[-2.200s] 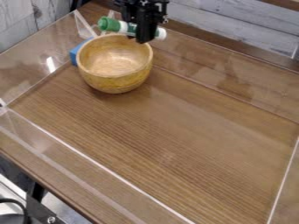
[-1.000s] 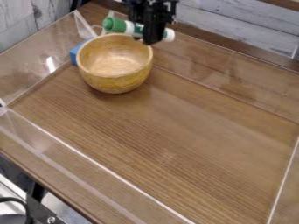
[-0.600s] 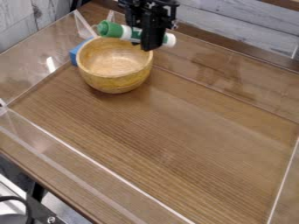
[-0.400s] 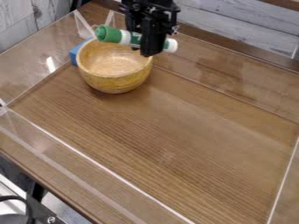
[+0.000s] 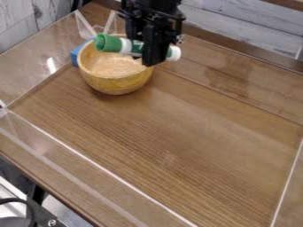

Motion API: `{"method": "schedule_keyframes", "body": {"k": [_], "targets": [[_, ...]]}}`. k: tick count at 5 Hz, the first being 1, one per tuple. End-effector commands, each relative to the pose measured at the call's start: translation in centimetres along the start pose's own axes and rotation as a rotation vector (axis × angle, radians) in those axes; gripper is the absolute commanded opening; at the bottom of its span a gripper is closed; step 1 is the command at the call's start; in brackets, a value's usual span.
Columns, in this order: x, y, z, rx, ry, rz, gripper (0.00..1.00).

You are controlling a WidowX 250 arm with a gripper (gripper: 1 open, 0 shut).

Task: Remove the green marker from inside the brown bowl and put it on the table

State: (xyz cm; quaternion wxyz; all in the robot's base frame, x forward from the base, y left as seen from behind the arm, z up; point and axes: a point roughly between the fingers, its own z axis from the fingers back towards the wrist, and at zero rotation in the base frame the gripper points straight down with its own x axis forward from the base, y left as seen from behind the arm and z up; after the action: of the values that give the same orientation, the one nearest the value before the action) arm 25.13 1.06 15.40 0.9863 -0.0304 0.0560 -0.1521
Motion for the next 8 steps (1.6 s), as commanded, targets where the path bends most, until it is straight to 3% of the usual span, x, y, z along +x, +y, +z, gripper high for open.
{"method": "schedule_keyframes", "body": {"k": [1, 4, 8], "targets": [[-0.7, -0.8, 1.1, 0.027, -0.049, 0.024, 0.0], [-1.1, -1.6, -0.9, 0.035, -0.048, 0.121, 0.0], [-1.2, -2.2, -2.5, 0.039, -0.075, 0.259, 0.0]]}}
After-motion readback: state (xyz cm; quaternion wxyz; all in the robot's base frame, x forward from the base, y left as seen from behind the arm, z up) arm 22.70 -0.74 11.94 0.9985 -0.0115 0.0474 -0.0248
